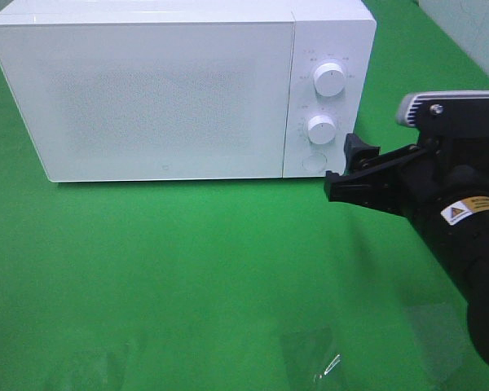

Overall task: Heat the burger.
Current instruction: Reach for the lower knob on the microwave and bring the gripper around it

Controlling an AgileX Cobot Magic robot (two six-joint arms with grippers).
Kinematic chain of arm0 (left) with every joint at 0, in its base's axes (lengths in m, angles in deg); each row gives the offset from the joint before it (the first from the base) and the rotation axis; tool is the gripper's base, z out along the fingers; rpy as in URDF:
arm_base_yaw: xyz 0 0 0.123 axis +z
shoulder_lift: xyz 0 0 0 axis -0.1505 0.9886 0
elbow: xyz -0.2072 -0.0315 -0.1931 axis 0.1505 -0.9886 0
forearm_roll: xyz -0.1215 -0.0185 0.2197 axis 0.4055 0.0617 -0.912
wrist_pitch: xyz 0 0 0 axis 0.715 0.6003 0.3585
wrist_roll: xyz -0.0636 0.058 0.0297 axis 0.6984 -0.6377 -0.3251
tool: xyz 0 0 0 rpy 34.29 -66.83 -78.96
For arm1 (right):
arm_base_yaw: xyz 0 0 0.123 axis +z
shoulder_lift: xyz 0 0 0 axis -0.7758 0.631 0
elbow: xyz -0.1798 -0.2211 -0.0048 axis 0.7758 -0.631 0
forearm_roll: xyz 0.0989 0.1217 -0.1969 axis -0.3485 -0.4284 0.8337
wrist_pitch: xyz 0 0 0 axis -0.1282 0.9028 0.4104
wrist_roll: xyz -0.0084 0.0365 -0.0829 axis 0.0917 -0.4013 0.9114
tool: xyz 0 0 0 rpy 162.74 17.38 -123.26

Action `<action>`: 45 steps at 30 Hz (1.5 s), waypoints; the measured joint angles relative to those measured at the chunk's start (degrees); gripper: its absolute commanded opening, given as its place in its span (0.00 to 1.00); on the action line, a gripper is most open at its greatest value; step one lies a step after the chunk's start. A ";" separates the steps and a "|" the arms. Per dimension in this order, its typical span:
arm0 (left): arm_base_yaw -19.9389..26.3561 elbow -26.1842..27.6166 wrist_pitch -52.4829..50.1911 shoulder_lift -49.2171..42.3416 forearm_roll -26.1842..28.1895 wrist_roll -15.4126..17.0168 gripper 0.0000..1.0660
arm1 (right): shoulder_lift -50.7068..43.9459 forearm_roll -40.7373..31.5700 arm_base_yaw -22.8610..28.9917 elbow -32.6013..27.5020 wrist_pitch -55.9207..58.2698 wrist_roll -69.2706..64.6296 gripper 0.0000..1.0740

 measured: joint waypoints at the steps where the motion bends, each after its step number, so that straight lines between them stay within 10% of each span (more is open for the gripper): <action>1: 0.00 0.00 0.00 0.00 0.00 0.00 0.92 | 0.00 0.00 0.00 0.00 0.00 0.00 0.71; 45: 0.00 0.00 0.00 0.00 -0.17 0.00 0.92 | 19.02 3.90 -5.73 16.56 -0.11 -2.92 0.71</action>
